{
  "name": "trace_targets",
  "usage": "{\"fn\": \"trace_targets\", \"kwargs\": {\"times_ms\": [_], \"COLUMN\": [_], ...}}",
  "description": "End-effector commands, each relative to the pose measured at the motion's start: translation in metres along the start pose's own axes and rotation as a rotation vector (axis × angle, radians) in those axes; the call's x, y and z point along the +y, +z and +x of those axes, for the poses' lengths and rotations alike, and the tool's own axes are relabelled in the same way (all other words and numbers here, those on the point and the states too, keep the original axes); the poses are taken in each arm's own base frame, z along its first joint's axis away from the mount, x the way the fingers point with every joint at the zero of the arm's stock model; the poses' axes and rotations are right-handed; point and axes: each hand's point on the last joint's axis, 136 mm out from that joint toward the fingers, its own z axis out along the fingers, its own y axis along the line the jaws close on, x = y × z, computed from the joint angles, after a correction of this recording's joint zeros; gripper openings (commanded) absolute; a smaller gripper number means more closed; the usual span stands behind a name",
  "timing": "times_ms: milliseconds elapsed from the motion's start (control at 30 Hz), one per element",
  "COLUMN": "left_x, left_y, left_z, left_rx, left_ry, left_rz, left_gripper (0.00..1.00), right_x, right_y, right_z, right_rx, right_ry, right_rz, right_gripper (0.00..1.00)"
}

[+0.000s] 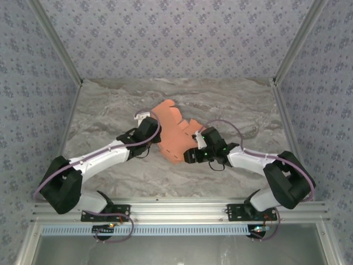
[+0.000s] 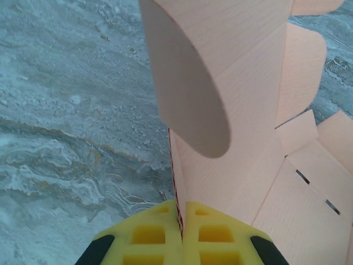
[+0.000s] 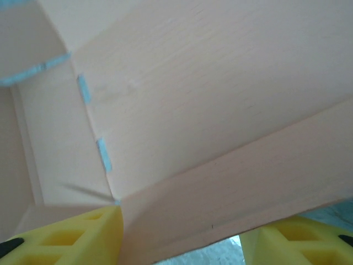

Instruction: Fold the paper box

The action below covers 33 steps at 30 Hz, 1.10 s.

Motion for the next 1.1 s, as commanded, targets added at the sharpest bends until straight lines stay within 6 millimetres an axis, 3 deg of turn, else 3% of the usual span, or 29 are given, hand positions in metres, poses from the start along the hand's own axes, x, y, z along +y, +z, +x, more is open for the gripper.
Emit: {"fn": "trace_targets", "kwargs": {"times_ms": [0,100,300,500,633,733,800,933,1067], "left_x": [-0.005,-0.003,0.002,0.005,0.000,-0.002,-0.001,0.000,0.003], "left_y": [-0.009,-0.010,-0.011,-0.011,-0.013,-0.012,-0.011,-0.008,-0.006], "left_z": [-0.014,-0.012,-0.008,-0.003,-0.003,-0.001,0.001,0.004,0.005], "left_rx": [-0.069,-0.064,-0.051,-0.013,0.004,0.016,0.026,0.046,0.066], "left_ry": [0.067,0.073,0.072,0.031,-0.006,-0.031,-0.043,-0.065,-0.089], "left_rz": [0.033,0.029,0.018,-0.010,0.012,0.020,0.016,0.008,0.006], "left_gripper": [0.00,0.00,0.00,0.00,0.00,0.00,0.00,0.00,0.00], "right_x": [0.020,0.035,0.035,0.053,0.044,0.055,0.064,0.083,0.092], "right_y": [-0.008,-0.017,-0.034,-0.050,-0.034,-0.012,0.008,0.043,0.062], "right_z": [-0.001,0.000,0.014,-0.012,-0.046,-0.064,-0.073,-0.075,-0.076], "right_rx": [0.020,0.014,0.023,-0.073,-0.170,-0.211,-0.242,-0.268,-0.273], "right_ry": [-0.236,-0.335,-0.437,-0.497,-0.449,-0.395,-0.359,-0.340,-0.340], "right_rz": [-0.017,-0.047,-0.005,-0.010,0.070,0.040,0.045,0.033,0.042], "right_gripper": [0.59,0.60,0.60,0.62,0.62,0.63,0.70,0.82,0.84]}}
